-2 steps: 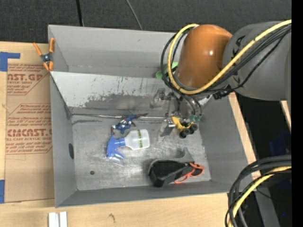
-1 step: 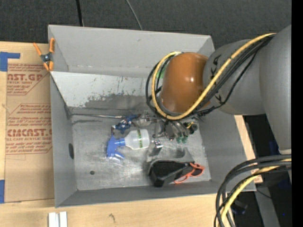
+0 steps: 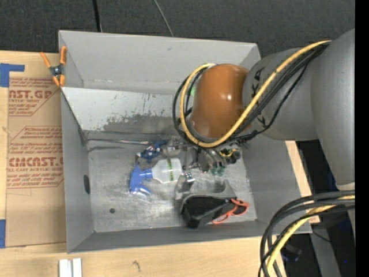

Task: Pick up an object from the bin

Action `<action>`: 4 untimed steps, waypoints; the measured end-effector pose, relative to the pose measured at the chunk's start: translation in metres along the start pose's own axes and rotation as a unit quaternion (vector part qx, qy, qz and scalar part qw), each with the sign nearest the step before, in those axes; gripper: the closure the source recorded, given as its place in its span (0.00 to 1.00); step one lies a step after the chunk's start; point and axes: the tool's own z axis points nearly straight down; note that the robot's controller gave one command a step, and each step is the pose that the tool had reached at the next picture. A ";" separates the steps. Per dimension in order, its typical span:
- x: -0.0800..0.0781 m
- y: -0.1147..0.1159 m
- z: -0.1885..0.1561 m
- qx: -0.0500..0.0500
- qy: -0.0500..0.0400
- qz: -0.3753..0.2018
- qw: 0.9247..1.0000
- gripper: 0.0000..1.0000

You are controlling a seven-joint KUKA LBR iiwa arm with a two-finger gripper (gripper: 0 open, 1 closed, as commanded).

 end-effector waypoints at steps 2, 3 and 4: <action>-0.034 0.017 0.002 0.001 -0.007 -0.048 0.999 0.00; -0.032 0.016 0.045 -0.002 -0.027 -0.070 0.997 1.00; -0.032 0.016 0.046 -0.002 -0.027 -0.070 0.997 1.00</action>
Offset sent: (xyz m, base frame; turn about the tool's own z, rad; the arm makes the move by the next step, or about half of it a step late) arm 0.0398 0.0549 -0.0153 -0.1368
